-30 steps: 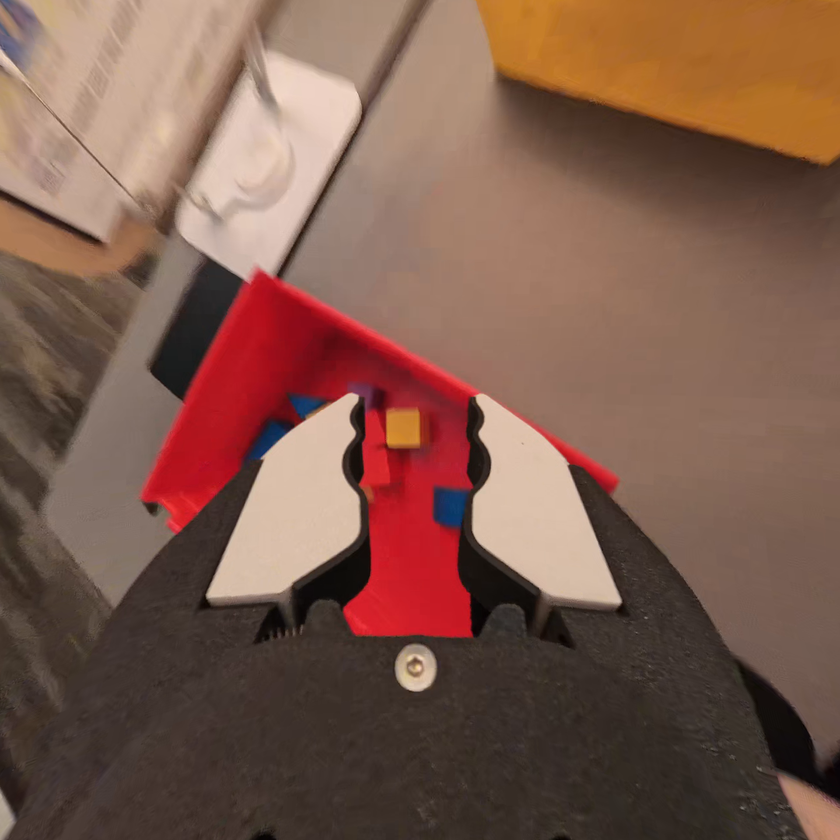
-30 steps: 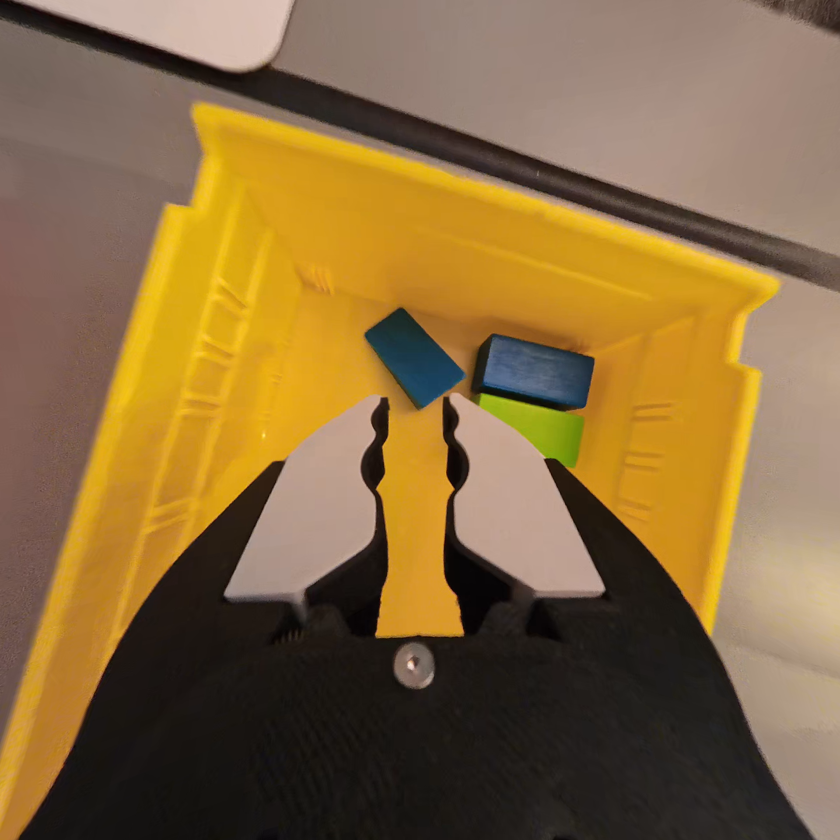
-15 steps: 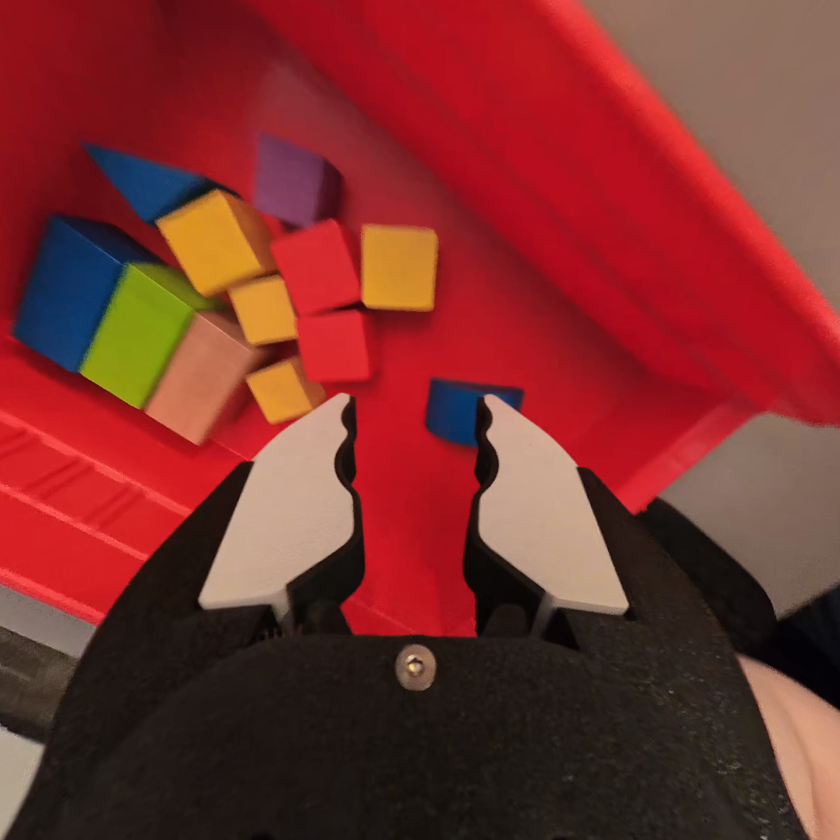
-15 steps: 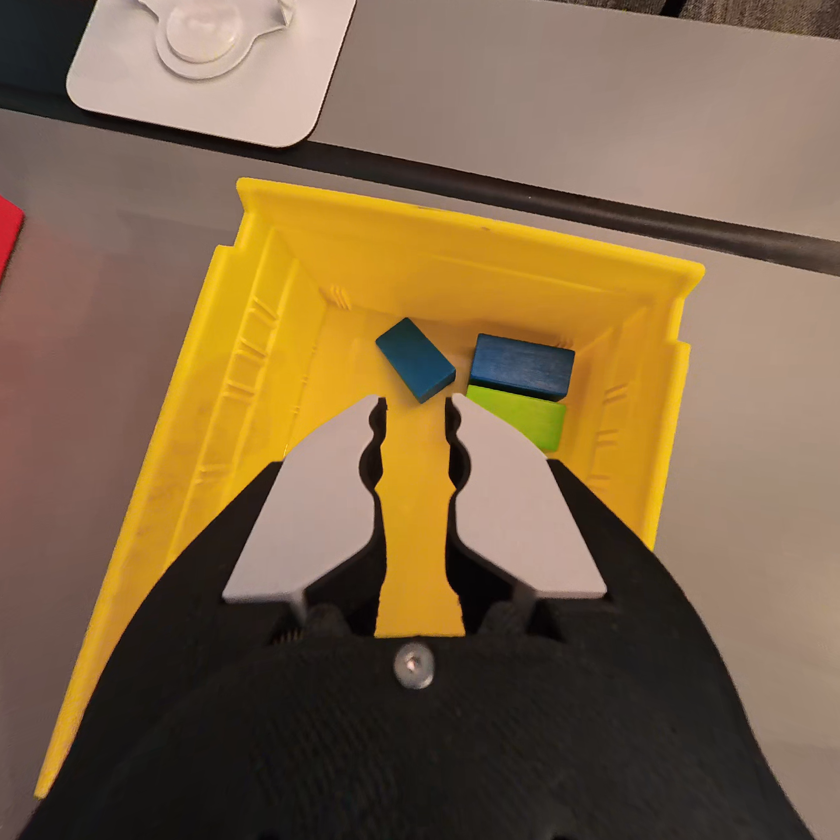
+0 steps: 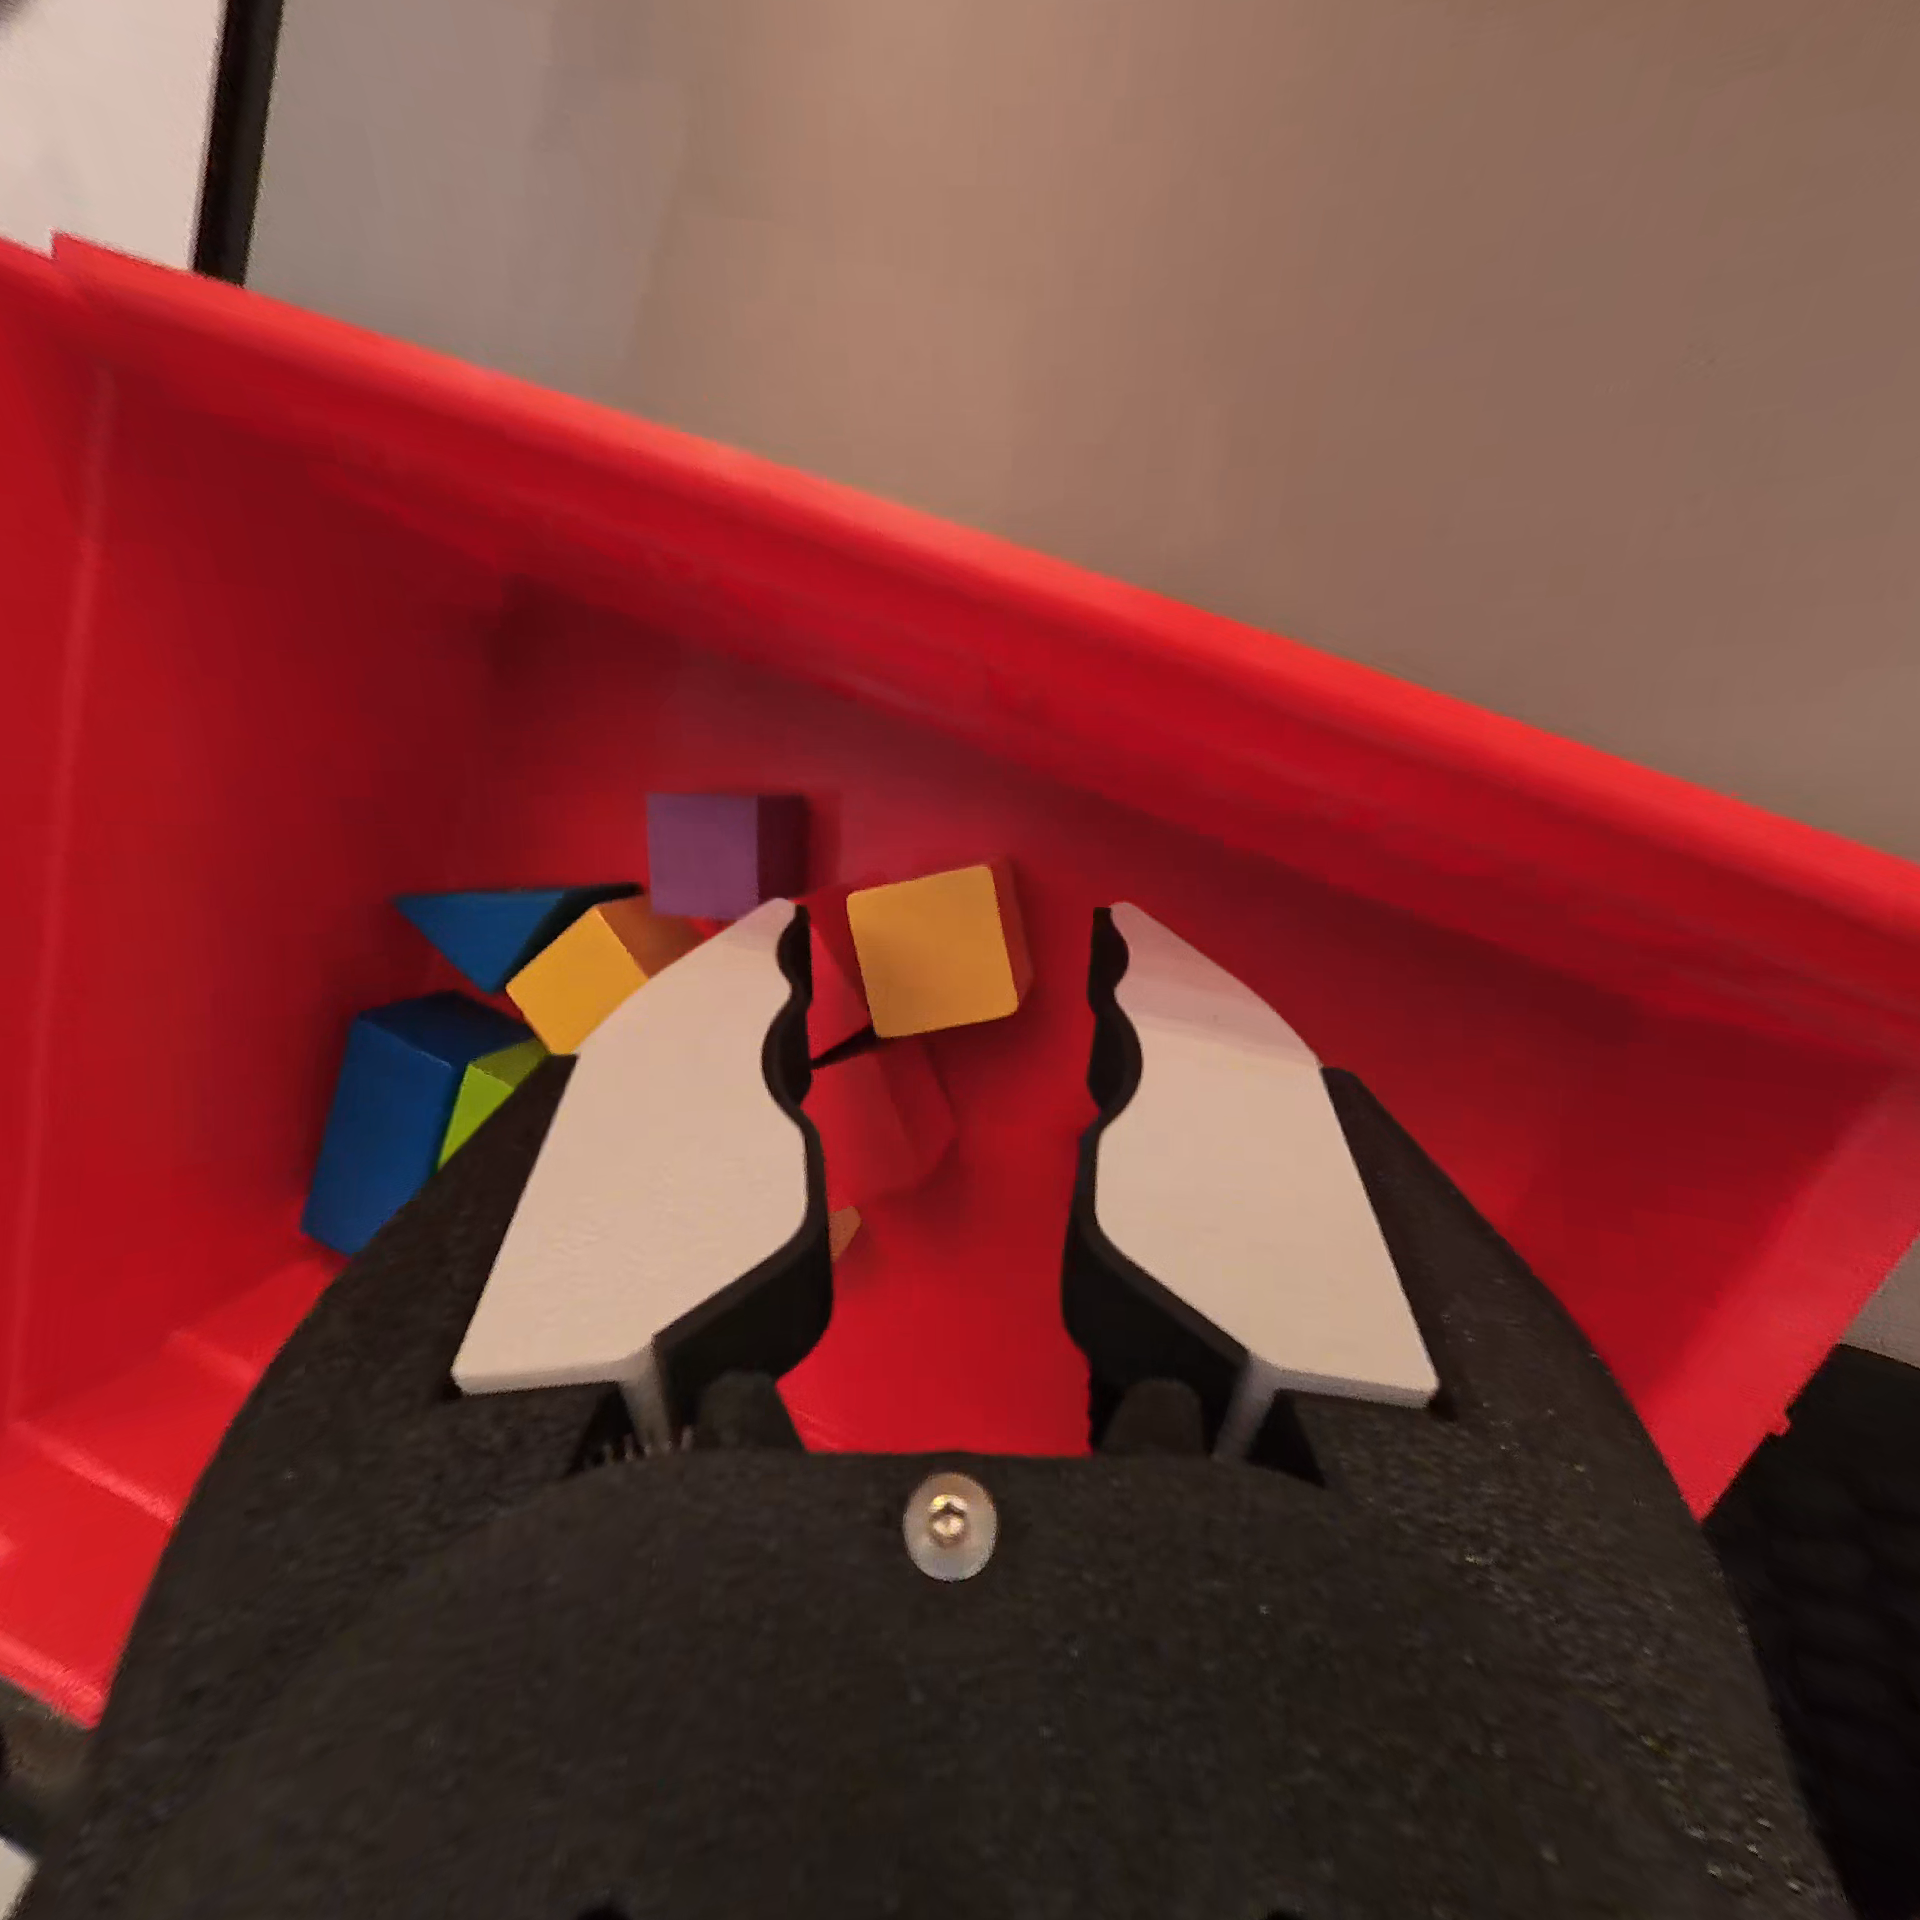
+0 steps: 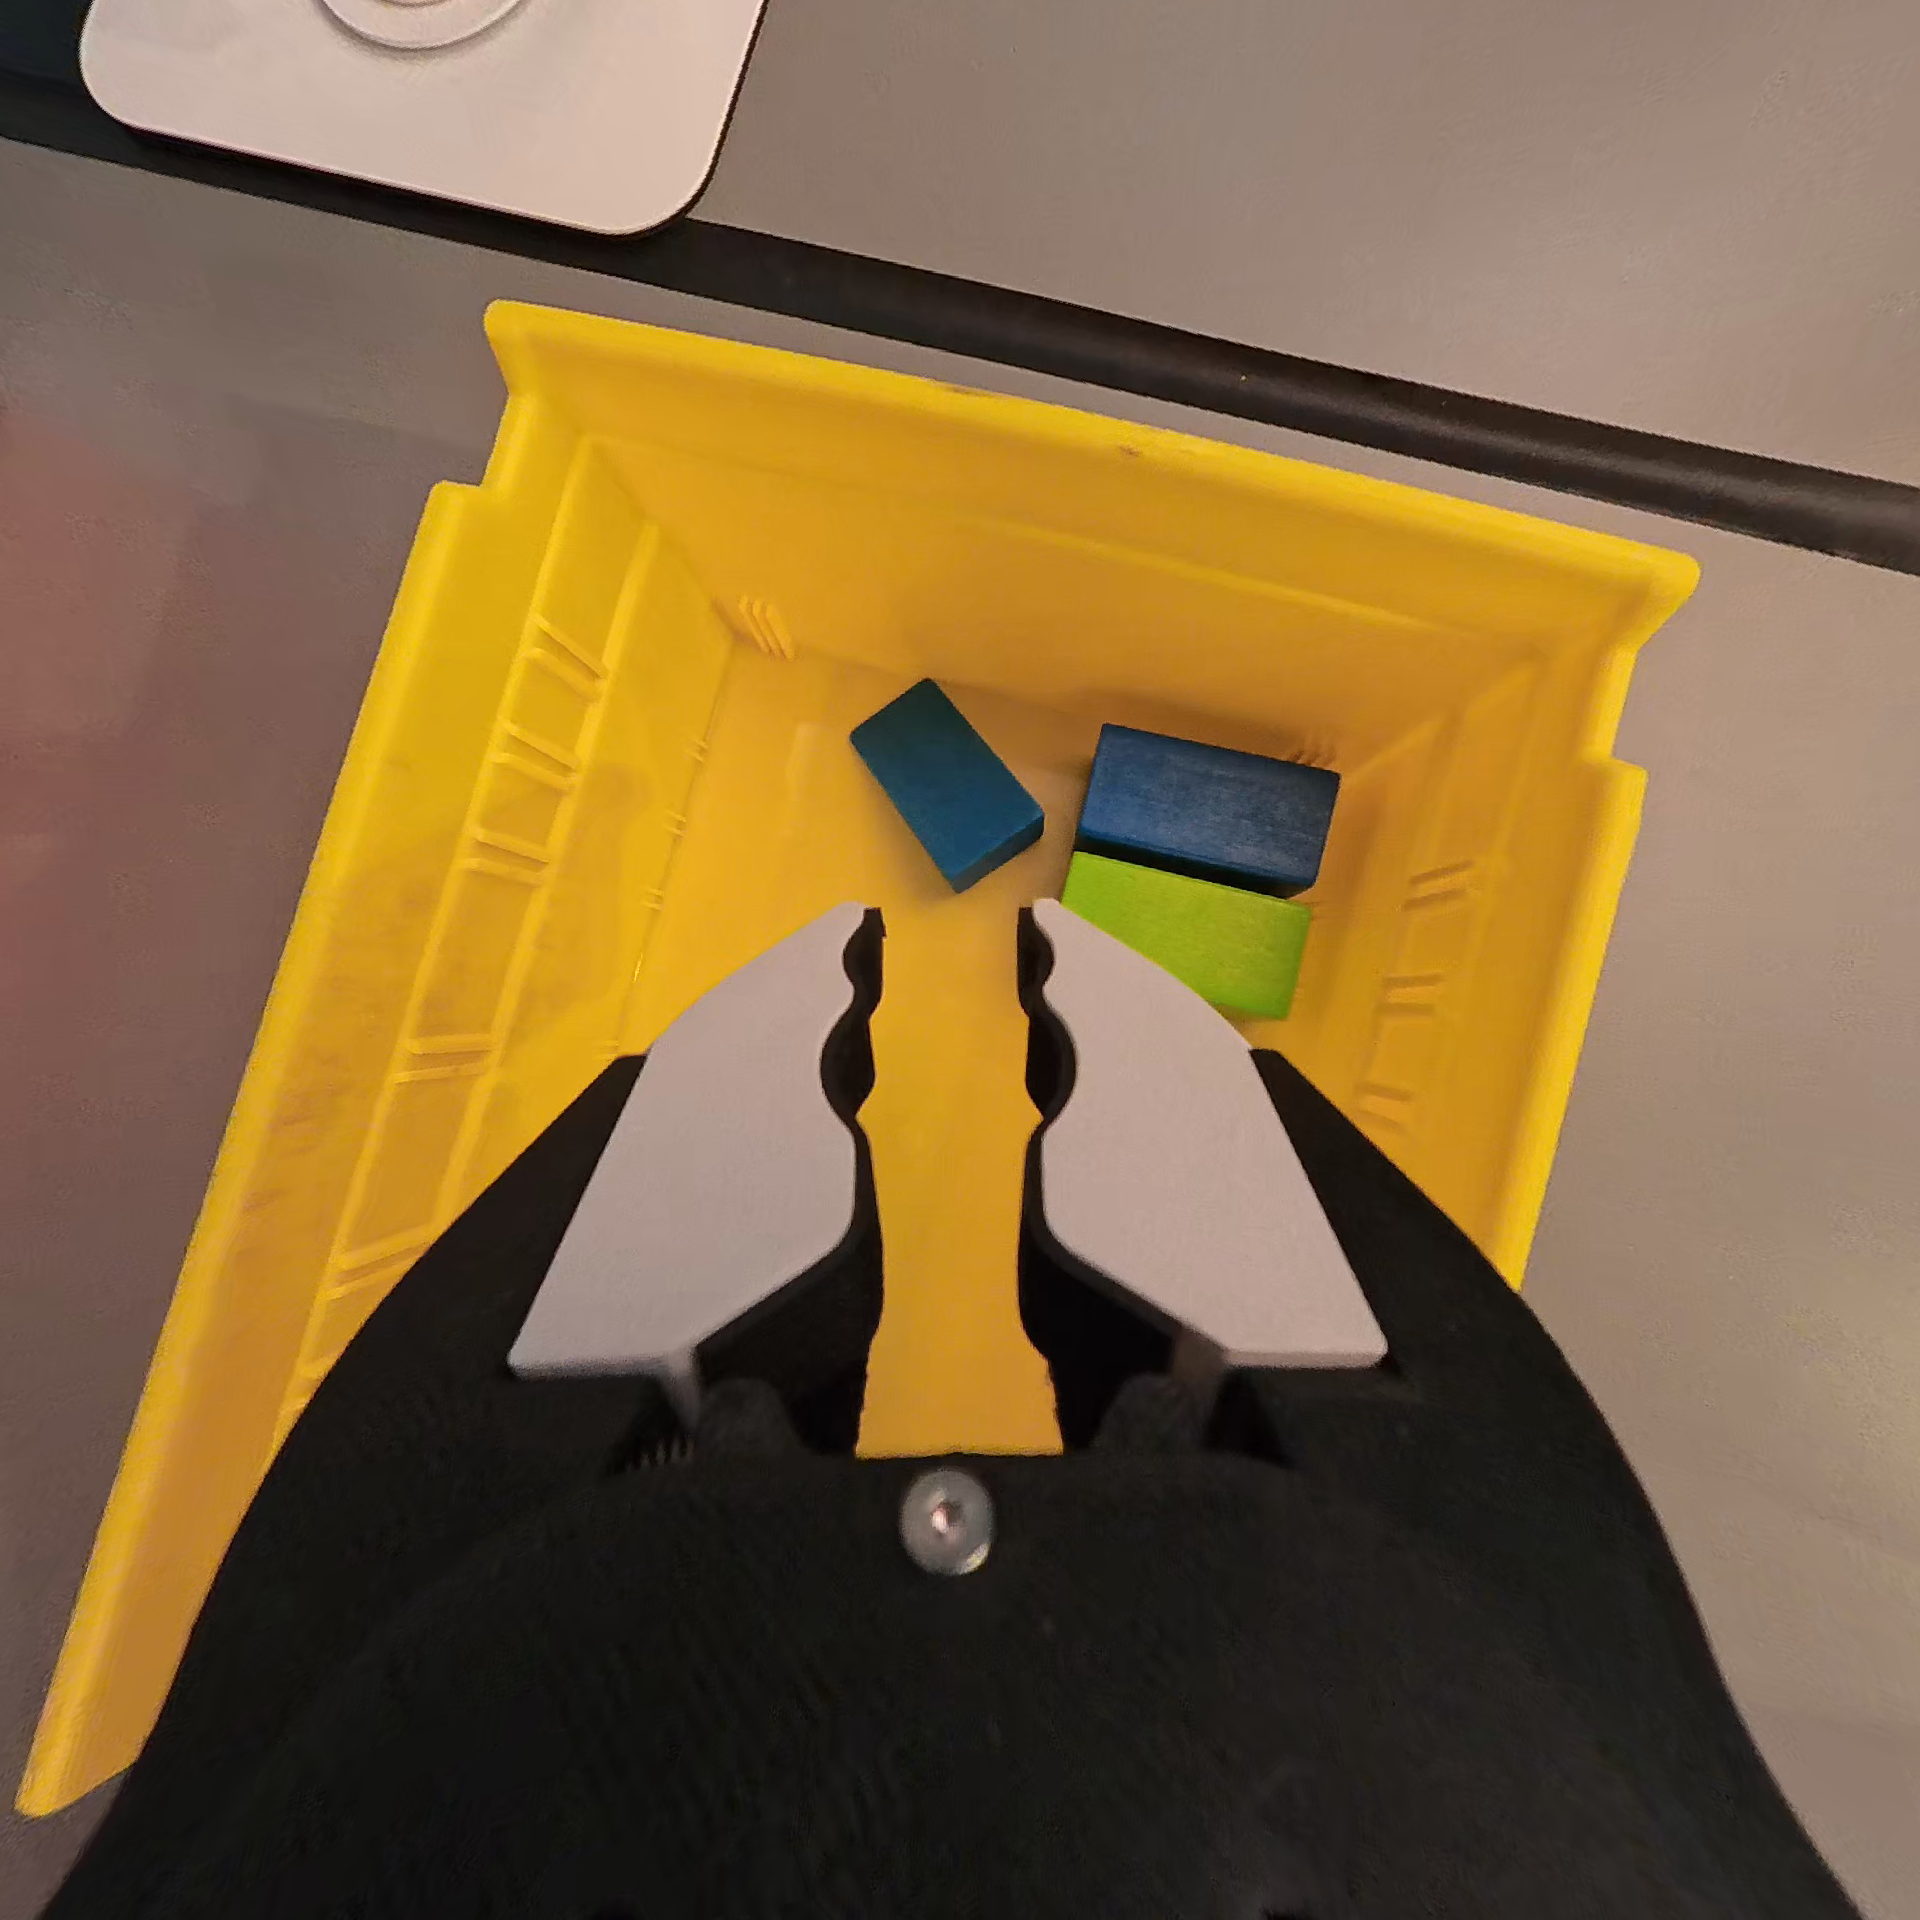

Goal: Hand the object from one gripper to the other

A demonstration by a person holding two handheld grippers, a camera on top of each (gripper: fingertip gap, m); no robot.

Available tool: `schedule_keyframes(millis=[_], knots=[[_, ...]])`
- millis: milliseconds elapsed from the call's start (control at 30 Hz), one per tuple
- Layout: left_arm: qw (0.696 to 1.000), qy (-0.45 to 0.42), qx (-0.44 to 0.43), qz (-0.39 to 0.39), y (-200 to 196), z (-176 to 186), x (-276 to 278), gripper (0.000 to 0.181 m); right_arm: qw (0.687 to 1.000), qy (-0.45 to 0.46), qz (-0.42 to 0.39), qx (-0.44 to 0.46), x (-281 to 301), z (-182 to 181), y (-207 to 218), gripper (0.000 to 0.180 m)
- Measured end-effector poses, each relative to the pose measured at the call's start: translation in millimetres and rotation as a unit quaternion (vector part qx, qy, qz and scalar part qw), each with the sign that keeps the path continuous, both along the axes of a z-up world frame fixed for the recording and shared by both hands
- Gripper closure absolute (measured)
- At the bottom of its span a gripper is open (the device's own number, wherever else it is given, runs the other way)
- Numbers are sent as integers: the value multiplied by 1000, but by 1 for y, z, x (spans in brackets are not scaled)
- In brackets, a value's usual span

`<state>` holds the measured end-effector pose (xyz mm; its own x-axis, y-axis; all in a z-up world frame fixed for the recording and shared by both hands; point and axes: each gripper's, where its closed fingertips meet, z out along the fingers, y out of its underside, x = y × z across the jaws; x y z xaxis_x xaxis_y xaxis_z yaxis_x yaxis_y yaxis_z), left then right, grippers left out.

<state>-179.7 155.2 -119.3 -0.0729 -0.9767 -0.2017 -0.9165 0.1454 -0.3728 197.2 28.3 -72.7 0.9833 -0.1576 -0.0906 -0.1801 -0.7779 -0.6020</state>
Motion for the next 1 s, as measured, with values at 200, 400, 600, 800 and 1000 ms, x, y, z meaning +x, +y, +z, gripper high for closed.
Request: schedule_keyframes(millis=[200,400,600,800,1000], knots=[[1000,-6,-6,-13,0,-10,5,131,1000,2,5,-10,0,-5,-1,154],[1000,18,-12,-13,0,-22,2,130,1000,0,12,-20,-2,-9,-1,154],[999,18,-32,-16,-5,-19,-5,134,999,-4,18,-29,-4,-13,-1,154],[999,27,-39,-6,-3,-23,-9,138,999,-9,20,-37,-3,-16,-1,154],[999,33,-40,1,-3,-26,-10,142,999,-12,26,-46,-5,-19,-2,154]])
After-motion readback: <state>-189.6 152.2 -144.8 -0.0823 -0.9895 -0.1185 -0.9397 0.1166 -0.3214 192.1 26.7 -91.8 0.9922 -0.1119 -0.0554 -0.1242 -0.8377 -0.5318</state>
